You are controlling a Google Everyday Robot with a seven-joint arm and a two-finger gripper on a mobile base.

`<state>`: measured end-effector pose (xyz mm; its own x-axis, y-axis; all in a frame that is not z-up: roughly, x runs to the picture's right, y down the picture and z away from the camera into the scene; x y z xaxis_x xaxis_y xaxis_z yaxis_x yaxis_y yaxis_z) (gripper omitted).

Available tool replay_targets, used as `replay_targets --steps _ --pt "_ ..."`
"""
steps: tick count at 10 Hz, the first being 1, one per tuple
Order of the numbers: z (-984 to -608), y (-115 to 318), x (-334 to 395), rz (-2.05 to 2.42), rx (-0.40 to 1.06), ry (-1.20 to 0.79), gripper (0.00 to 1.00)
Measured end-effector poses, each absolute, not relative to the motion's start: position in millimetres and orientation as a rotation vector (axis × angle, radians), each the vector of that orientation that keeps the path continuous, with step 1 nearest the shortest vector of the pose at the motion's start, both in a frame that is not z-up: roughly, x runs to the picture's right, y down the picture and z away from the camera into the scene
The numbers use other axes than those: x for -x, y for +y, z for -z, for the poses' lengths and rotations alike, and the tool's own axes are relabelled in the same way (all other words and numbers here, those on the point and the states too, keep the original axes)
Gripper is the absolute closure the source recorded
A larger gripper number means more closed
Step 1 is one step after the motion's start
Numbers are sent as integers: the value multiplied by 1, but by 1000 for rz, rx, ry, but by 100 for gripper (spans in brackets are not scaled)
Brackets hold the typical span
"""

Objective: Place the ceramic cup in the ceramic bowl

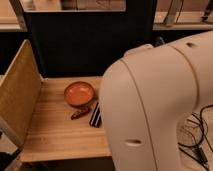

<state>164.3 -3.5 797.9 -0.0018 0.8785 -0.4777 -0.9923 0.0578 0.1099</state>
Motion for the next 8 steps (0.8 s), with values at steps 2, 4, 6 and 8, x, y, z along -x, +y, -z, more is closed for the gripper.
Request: replay_targets --steps 2,4,6,8 --pt "-801 9 -140 -1441 349 494 20" --pt "-799 21 -127 -1405 385 501 20" --pt "-797 28 -125 -1397 400 505 20" --pt "-799 43 -121 -1389 434 512 20"
